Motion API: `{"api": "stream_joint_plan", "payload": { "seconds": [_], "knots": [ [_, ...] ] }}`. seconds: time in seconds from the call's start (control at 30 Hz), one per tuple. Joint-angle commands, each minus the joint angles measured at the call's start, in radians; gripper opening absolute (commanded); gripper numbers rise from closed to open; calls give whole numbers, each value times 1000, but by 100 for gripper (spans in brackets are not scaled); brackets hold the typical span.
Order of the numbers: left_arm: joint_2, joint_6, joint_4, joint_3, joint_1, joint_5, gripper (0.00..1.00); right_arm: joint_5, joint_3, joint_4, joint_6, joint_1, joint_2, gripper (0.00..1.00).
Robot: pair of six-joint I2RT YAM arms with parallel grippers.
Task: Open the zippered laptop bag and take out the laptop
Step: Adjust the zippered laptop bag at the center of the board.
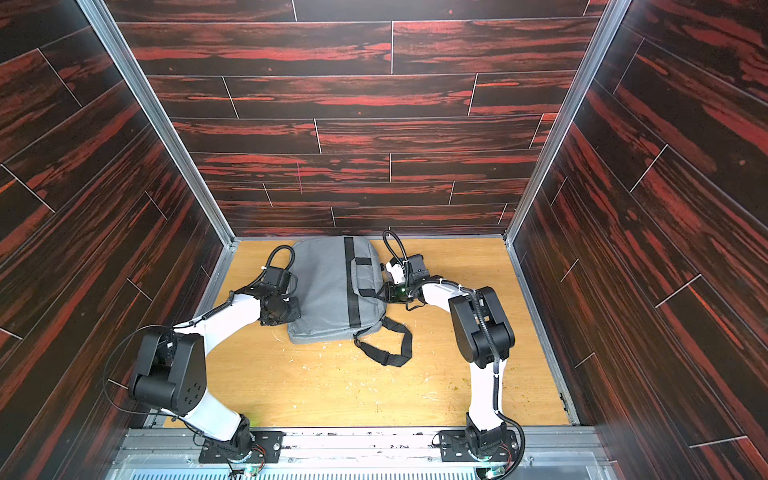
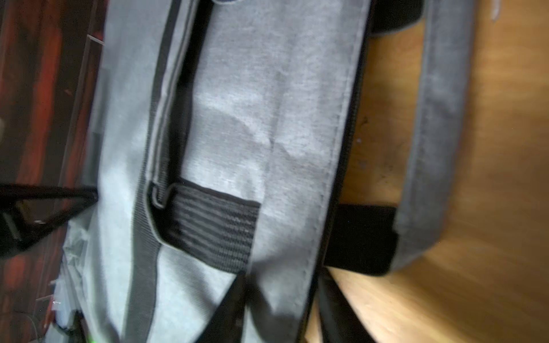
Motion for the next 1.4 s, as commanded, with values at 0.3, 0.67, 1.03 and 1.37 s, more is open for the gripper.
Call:
{"api": "stream_joint_plan", "payload": {
  "seconds": [0.3,0.67,1.03,1.37],
  "knots": [
    [27,13,-62,22,9,-17,0,-72,-102,80,100,25,-44,0],
    [196,189,-173,296,11,-71,0,144,-539,331,457,158,-437,0],
    [466,280,-225,630,-21,68,0,426,-678,537,834,448,-463,0],
    [603,337,-266,797,-74,143,0,579,-557,659,1085,670,-280,0]
  ]
}}
